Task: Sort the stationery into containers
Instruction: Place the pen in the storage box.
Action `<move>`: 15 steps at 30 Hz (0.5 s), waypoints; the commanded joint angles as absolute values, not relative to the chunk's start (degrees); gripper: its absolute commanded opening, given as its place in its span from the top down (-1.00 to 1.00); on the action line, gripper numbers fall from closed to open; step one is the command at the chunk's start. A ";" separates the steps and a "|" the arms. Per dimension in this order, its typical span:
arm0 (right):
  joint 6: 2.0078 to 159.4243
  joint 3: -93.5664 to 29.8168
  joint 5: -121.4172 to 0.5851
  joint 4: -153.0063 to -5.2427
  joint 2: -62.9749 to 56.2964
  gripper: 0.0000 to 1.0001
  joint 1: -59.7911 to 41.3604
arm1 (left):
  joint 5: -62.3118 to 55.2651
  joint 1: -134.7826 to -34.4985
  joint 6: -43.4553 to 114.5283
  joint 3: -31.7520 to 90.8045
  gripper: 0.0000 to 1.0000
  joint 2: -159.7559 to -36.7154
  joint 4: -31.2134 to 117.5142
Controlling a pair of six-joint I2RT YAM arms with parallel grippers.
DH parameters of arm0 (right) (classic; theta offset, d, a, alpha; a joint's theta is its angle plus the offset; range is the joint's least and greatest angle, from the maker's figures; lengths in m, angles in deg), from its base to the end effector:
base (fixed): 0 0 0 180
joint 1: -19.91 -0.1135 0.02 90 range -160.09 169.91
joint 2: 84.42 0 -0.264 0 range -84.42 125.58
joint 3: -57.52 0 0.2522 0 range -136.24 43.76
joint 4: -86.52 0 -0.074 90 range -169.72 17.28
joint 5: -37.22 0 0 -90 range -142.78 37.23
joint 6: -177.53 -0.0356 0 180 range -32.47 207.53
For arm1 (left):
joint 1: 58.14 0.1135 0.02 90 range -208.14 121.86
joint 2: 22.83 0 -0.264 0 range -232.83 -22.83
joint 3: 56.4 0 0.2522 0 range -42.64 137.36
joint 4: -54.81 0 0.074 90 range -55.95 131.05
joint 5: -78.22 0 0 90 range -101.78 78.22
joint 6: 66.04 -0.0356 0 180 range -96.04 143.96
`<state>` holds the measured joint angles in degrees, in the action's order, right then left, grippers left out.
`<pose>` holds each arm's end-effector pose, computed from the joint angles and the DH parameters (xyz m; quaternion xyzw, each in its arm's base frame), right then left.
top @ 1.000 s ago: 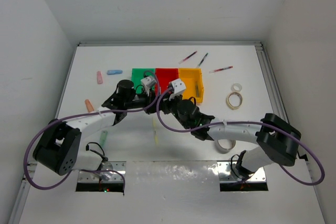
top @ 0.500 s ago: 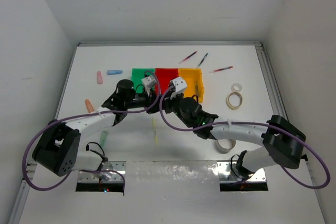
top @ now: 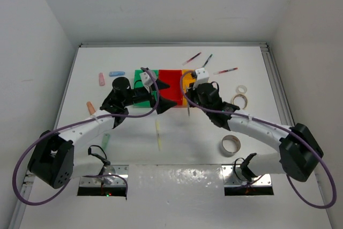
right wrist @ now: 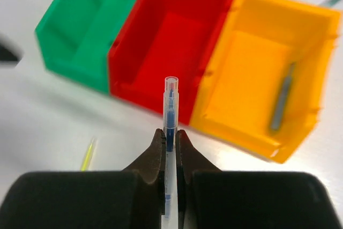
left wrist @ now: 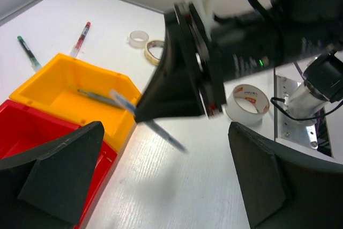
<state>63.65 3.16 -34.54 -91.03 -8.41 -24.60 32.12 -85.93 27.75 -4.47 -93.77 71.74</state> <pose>0.2139 0.1947 0.2326 -0.0635 0.8306 0.1918 0.5189 0.2290 -0.1486 0.2773 0.3926 0.5991 -0.4341 0.5463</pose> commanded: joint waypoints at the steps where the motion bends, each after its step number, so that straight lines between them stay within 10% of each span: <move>1: 63.36 -1.76 -36.08 -88.25 -9.81 1.00 -19.74 | 32.08 -85.56 28.79 -3.53 -0.99 -92.27 75.24; 15: 77.77 -21.89 -40.55 -82.63 13.56 1.00 -7.95 | 16.61 -80.82 25.45 -5.99 -0.99 -89.54 67.59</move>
<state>72.81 -18.00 -37.75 -84.74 10.45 -8.62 20.05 -81.91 27.14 -5.10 -90.84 68.95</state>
